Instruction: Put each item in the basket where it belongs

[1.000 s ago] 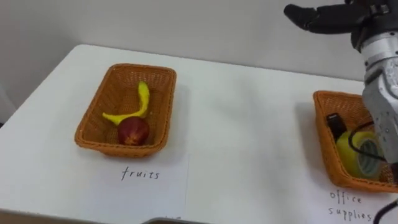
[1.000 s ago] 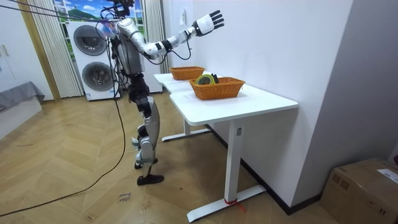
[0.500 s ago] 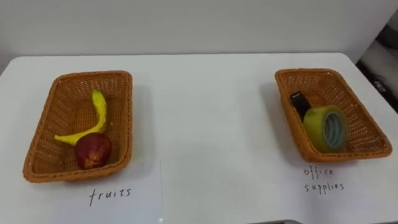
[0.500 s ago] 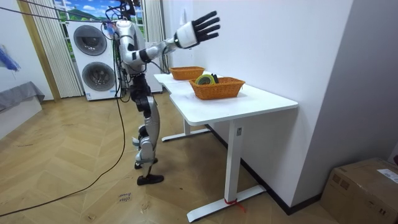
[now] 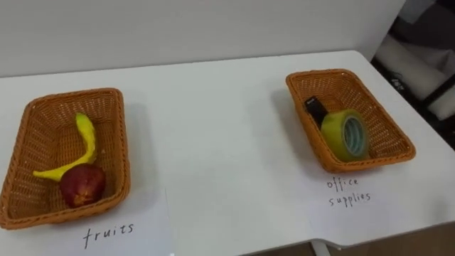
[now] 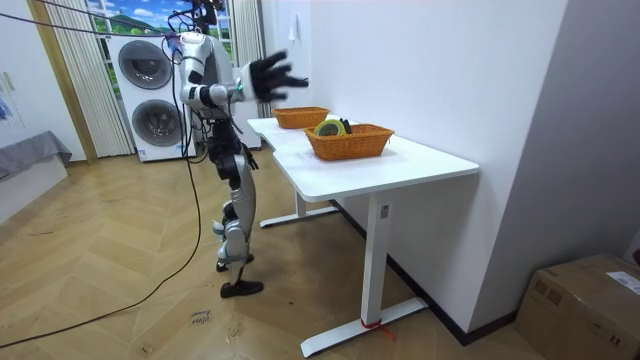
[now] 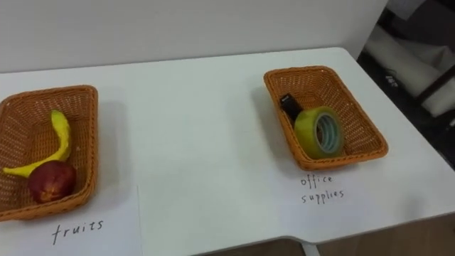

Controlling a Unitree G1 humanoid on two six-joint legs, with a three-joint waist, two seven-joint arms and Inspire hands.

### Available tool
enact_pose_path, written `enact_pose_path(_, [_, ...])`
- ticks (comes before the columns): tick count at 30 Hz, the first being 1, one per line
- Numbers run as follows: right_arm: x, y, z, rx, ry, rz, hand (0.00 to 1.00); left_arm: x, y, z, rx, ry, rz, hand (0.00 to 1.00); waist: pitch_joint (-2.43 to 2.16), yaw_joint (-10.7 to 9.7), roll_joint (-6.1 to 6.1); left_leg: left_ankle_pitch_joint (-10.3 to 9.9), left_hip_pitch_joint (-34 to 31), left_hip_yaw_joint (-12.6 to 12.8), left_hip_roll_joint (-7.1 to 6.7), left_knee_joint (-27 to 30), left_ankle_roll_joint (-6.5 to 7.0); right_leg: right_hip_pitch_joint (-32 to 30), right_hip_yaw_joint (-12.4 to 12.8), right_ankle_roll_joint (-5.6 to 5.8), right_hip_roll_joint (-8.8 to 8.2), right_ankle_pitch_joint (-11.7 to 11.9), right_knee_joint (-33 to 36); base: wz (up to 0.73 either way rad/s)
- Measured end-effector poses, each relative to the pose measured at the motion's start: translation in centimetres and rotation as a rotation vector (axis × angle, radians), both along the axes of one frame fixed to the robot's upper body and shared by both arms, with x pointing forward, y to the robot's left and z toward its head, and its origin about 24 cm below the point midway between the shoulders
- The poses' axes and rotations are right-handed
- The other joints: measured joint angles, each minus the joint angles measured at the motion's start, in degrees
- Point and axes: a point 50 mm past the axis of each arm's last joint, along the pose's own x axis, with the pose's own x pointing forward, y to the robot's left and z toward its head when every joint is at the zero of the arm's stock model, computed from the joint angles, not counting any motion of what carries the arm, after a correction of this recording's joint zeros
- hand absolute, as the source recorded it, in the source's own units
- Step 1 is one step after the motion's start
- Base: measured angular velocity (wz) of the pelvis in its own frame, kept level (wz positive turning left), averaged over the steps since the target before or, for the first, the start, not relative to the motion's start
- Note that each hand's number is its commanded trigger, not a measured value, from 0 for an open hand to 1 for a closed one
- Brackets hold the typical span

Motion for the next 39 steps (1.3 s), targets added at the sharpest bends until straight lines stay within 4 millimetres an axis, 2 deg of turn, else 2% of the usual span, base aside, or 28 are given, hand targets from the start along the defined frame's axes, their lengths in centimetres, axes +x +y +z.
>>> enact_pose_path(4, [-2.2, -0.2, -1.5, 0.069, 0.018, -0.151, 0.0, 0.3, 0.1, 0.1, 0.019, -0.013, 0.0, 0.0, -0.07, -0.21, 0.91, 0.01, 0.09, 0.22, -0.06, -0.6, -0.01, -0.33, 0.11, 0.04, 0.01, -0.09, 0.14, -0.03])
enact_pose_path(12, [-5.8, -0.3, -4.7, 0.26, -0.007, -0.397, 0.0, 1.4, 0.0, 0.4, 0.016, -0.072, 0.003, 0.0, -0.14, -1.11, 1.06, -0.02, -0.25, 0.26, -0.12, -0.78, -0.01, -0.72, 0.1, 0.11, -0.04, -0.46, 0.15, 0.0])
enact_pose_path(15, [-7.7, -0.2, -6.1, 0.281, 0.058, -0.472, 0.0, 1.5, 0.0, 0.4, 0.014, -0.084, 0.002, 0.0, -0.12, -1.25, 1.37, -0.05, -0.31, 0.29, -0.08, -0.78, -0.07, -0.76, 0.11, 0.04, 0.03, -0.59, 0.09, 0.0])
enact_pose_path(17, [-9.3, 0.6, -7.7, 0.325, 0.131, -0.53, 0.0, 1.4, -0.1, 0.4, 0.009, -0.086, 0.0, 0.0, -0.16, -1.23, 1.38, -0.06, -0.3, 0.3, -0.09, -0.8, -0.08, -0.76, 0.12, 0.01, 0.02, -0.66, 0.08, 0.0])
enact_pose_path(21, [-11.3, 2.7, -10.0, 0.414, 0.198, -0.569, 0.0, 1.5, -0.1, 0.4, 0.001, -0.085, -0.007, 0.0, -0.21, -1.14, 1.65, -0.09, -0.25, 0.3, -0.09, -0.91, -0.13, -0.8, 0.26, 0.01, 0.02, -0.89, 0.22, 0.0])
enact_pose_path(22, [-11.8, 3.4, -10.8, 0.456, 0.207, -0.585, 0.0, 1.4, -0.3, 0.3, -0.005, -0.081, -0.013, 0.0, -0.29, -1.15, 1.8, -0.09, -0.1, 0.3, -0.11, -1.04, -0.14, -0.78, 0.31, 0.01, 0.02, -0.93, 0.35, 0.0])
enact_pose_path(23, [-12.3, 4.2, -11.5, 0.495, 0.221, -0.595, 0.0, 1.3, -0.4, 0.3, -0.011, -0.077, -0.016, 0.0, -0.62, -0.99, 2.29, -0.09, -0.04, 0.32, -0.11, -1.06, -0.14, -0.78, 0.33, 0.0, 0.03, -0.94, 0.32, 0.0])
enact_pose_path(24, [-12.5, 4.6, -11.9, 0.517, 0.228, -0.597, 0.0, 1.2, -0.4, 0.3, -0.014, -0.076, -0.014, 0.0, -0.74, -0.86, 2.36, -0.09, 0.08, 0.38, -0.11, -1.05, -0.14, -0.71, 0.33, 0.0, 0.05, -0.94, 0.33, -0.05])
enact_pose_path(27, [-13.3, 7.0, -14.0, 0.621, 0.299, -0.57, 0.0, 1.6, -0.7, 0.2, -0.023, -0.087, -0.004, 0.0, -0.8, 0.12, 2.71, -0.1, 0.23, 0.33, -0.13, -0.99, -0.15, -0.62, 0.63, -0.01, 0.03, -0.95, 0.36, -0.01])
enact_pose_path(30, [-14.4, 9.3, -15.6, 0.72, 0.378, -0.499, 0.0, 1.0, -1.0, -0.2, -0.036, -0.057, 0.008, 0.0, -0.7, 1.25, 2.95, -0.12, 1.29, 0.24, -0.18, -1.08, -0.17, 0.26, 0.69, 0.02, -0.01, -1.29, 0.38, 0.0])
enact_pose_path(32, [-14.1, 10.7, -16.6, 0.789, 0.416, -0.39, 0.0, 0.7, -1.6, -0.4, -0.054, -0.042, 0.016, 0.0, -0.63, 2.0, 3.06, -0.26, 1.96, 0.19, -0.17, -1.09, -0.22, 0.93, 0.69, 0.02, -0.04, -1.49, 0.5, 0.0])
enact_pose_path(36, [-12.7, 11.9, -17.6, 0.848, 0.458, -0.19, 0.0, -0.5, -2.3, -0.9, -0.092, 0.011, 0.028, 0.0, -0.54, 2.46, 3.29, -0.35, 2.04, -0.37, -0.16, -0.94, -0.21, 1.29, 0.39, 0.02, -0.03, -1.47, 0.35, 0.06])
enact_pose_path(39, [-12.0, 12.9, -18.3, 0.885, 0.51, 0.013, 0.0, -0.8, -2.3, -1.2, -0.095, 0.047, 0.028, 0.0, -0.42, 4.08, 3.67, -0.38, 2.02, -0.75, -0.11, -0.81, -0.26, 1.51, 0.06, -0.04, -0.05, -1.44, 0.22, 0.06])
